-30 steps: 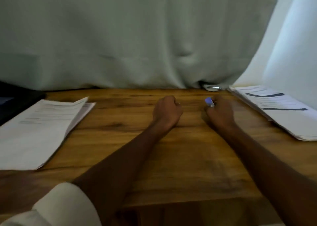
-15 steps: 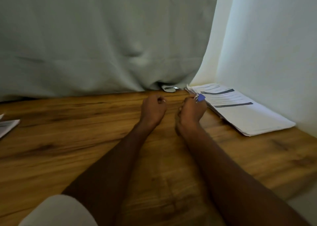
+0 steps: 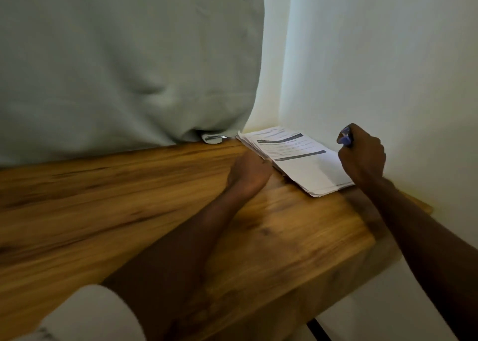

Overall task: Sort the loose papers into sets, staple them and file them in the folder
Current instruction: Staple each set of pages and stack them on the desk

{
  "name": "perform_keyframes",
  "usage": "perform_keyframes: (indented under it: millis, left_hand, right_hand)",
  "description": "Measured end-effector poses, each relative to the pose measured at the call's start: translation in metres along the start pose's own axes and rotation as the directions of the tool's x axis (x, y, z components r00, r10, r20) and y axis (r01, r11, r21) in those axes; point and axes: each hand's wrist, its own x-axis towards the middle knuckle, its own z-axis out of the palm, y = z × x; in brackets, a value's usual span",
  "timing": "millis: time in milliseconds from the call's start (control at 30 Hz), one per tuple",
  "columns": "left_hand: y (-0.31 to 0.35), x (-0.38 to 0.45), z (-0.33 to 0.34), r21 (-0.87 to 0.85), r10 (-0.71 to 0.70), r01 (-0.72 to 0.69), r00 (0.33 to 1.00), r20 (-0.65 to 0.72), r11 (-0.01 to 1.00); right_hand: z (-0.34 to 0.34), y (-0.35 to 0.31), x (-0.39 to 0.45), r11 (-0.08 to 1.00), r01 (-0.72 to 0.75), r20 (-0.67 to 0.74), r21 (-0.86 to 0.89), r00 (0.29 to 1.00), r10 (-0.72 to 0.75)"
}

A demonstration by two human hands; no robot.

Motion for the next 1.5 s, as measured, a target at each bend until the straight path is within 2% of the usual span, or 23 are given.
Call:
perform_keyframes:
  millis: [67, 167, 233, 333, 433, 700, 833, 900, 1000, 1100, 1233, 1333, 1400, 1500]
  left_hand:
    - [0.013, -0.005, 0.022, 0.092, -0.038, 0.041, 0.999, -0.037, 0.995]
    - [0.019, -0.012, 0.043, 0.22, 0.039, -0.01, 0.991, -0.127, 0.975]
    - [0.017, -0.007, 0.048, 0.218, 0.049, -0.022, 0.991, -0.122, 0.976]
    - [0.014, -0.004, 0.048, 0.195, 0.056, -0.039, 0.995, -0.084, 0.98]
    - [0.017, -0.005, 0.052, 0.24, 0.089, -0.075, 0.995, -0.046, 0.968]
    - [0.031, -0.012, 0.058, 0.146, -0.054, 0.067, 0.994, -0.09, 0.987]
    - [0.038, -0.015, 0.056, 0.001, -0.109, 0.11, 0.988, -0.108, 0.994]
    - [0.039, -0.017, 0.055, -0.076, -0.116, 0.107, 0.986, -0.121, 0.991]
    - [0.037, -0.018, 0.05, -0.14, -0.099, 0.082, 0.988, -0.119, 0.987]
    - [0.019, -0.021, 0.025, -0.125, -0.058, 0.039, 0.987, -0.148, 0.991]
    - [-0.042, -0.037, -0.039, 0.112, 0.02, -0.005, 0.991, -0.131, 0.994]
    - [-0.093, -0.048, -0.094, 0.429, 0.07, 0.004, 0.985, -0.157, 0.903]
    - [-0.118, -0.052, -0.124, 0.545, 0.058, 0.078, 0.972, -0.228, 0.835]
    - [-0.133, -0.053, -0.148, 0.493, -0.041, 0.204, 0.946, -0.321, 0.846]
  right_hand:
    - [-0.001, 0.023, 0.0, 0.994, 0.004, 0.059, -0.11, 0.998, 0.003]
    - [0.007, 0.04, -0.005, 0.964, 0.063, 0.082, -0.258, 0.996, -0.043]
    - [0.015, 0.042, -0.003, 0.945, 0.083, 0.116, -0.317, 0.992, -0.049]
    - [0.021, 0.043, -0.004, 0.934, 0.103, 0.213, -0.341, 0.977, -0.03]
    - [0.019, 0.046, -0.003, 0.947, 0.06, 0.186, -0.315, 0.983, 0.0]
    - [0.018, 0.04, -0.008, 0.937, -0.004, 0.238, -0.35, 0.967, 0.093]
    - [0.016, 0.039, -0.009, 0.938, -0.014, 0.274, -0.346, 0.955, 0.115]
    - [0.014, 0.038, -0.009, 0.94, -0.005, 0.24, -0.34, 0.966, 0.092]
    - [0.009, 0.036, -0.009, 0.95, 0.025, 0.069, -0.312, 0.998, -0.004]
    - [0.004, 0.032, -0.012, 0.991, 0.027, -0.015, -0.132, 0.999, -0.029]
    - [0.002, 0.006, -0.033, 0.999, 0.051, 0.114, -0.009, 0.992, -0.05]
    - [0.008, -0.036, -0.061, 0.999, 0.05, 0.301, -0.004, 0.952, -0.046]
    - [0.016, -0.071, -0.076, 0.991, 0.044, 0.457, 0.128, 0.884, -0.098]
    - [0.029, -0.121, -0.097, 0.961, 0.066, 0.627, 0.268, 0.746, -0.226]
